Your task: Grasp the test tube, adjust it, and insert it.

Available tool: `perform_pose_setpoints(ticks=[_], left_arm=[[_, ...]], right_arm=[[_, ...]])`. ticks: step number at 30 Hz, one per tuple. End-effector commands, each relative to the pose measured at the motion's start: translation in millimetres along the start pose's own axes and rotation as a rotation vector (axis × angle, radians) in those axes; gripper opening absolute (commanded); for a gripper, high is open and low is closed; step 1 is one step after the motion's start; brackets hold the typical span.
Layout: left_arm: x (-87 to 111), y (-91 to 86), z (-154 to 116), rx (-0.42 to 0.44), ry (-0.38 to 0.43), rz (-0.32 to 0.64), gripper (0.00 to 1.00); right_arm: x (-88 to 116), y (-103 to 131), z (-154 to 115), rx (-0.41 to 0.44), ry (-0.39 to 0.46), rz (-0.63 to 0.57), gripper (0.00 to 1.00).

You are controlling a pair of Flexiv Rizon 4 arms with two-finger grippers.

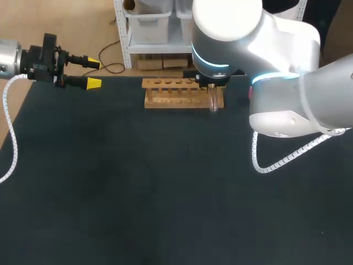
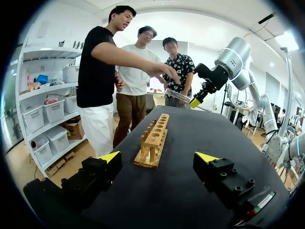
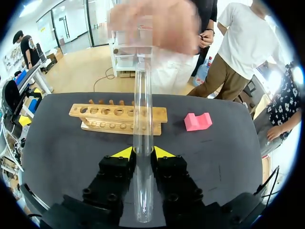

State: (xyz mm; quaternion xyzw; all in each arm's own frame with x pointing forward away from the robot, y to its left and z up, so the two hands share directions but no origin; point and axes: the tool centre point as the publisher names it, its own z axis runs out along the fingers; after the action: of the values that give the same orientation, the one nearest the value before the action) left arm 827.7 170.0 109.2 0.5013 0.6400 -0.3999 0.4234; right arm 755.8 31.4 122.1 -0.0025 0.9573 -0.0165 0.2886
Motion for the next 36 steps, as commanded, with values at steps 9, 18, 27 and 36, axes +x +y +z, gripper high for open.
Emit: perform_pose_setpoints(ticks=[9, 18, 27, 36], left_arm=[[0.6, -1.5, 0, -0.003, -0.001, 0.002, 1.0], [0.6, -1.5, 0, -0.003, -0.001, 0.002, 1.0], [0.6, -1.5, 0, -0.003, -0.001, 0.002, 1.0], [0.6, -1.5, 0, -0.003, -0.001, 0.002, 1.0]], right_arm=[[1, -1, -1, -0.001, -0.004, 0.001, 0.0], [1, 3, 14, -0.011, 0.014, -0.009, 0.0], [2, 15, 41, -0.045, 0.069, -0.036, 0.0], [2, 19, 56, -0.055, 0.105, -0.056, 0.0]])
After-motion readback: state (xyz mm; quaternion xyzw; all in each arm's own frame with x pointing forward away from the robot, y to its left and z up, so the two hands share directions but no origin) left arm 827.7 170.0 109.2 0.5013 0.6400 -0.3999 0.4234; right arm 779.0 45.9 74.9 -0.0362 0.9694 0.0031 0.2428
